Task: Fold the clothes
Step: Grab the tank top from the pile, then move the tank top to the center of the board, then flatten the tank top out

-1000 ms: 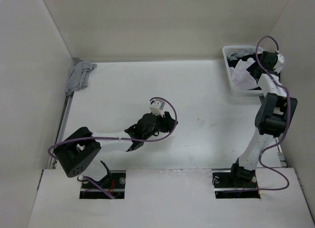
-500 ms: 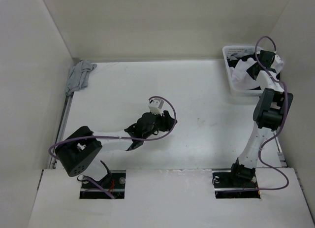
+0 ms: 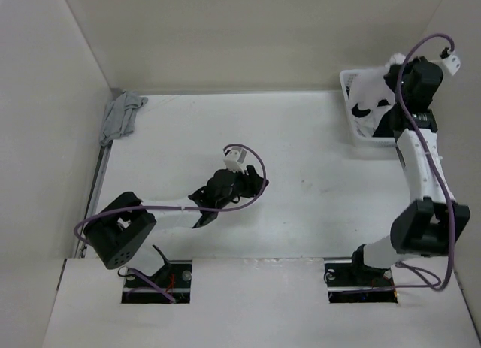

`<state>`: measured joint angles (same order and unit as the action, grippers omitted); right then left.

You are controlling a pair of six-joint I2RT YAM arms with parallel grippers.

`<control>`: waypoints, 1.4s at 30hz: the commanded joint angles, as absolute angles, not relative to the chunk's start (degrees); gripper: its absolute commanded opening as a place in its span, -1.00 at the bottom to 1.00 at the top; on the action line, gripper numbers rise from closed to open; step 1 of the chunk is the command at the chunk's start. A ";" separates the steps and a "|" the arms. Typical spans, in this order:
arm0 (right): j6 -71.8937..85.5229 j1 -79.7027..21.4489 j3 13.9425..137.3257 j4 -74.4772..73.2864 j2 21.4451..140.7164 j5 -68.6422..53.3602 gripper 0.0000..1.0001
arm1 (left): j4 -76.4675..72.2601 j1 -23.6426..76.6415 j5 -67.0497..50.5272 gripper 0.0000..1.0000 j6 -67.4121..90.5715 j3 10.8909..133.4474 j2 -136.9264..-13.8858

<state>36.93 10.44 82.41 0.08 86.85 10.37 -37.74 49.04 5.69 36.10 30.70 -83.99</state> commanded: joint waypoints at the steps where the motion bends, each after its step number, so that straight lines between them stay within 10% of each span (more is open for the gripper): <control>1: 35.87 0.88 91.63 8.88 76.31 6.43 -0.99 | -39.73 44.97 4.23 -0.07 40.59 29.97 -83.50; 9: 29.89 -16.81 97.75 5.71 70.24 1.94 -0.94 | -32.97 32.75 2.90 -0.06 45.61 26.02 -69.19; 20: 40.87 -33.01 59.32 16.08 74.14 -1.38 -0.75 | -20.30 21.05 8.53 0.01 46.67 22.15 -53.08; 24: 39.47 -29.93 68.27 12.76 91.46 -7.03 -0.04 | -20.74 23.23 7.65 0.01 46.15 23.64 -58.34; 27: 37.53 -30.19 66.89 12.04 90.27 -4.31 0.13 | -20.22 25.96 7.29 0.00 44.22 23.99 -60.72; 32: 37.44 -36.59 51.80 6.44 79.13 7.09 -0.76 | -19.51 28.70 9.14 -0.09 42.01 24.87 -67.31; 34: 38.84 -39.66 46.35 1.35 74.73 13.58 -0.80 | -19.42 28.78 9.75 -0.11 42.27 26.53 -71.08; 39: 50.85 -45.99 34.83 -12.19 62.69 21.88 -0.08 | -20.13 28.43 12.91 -0.11 42.80 30.84 -78.20; 42: 59.65 -49.69 30.07 -17.39 58.90 22.15 0.01 | -21.09 28.08 14.67 -0.11 42.89 33.57 -81.56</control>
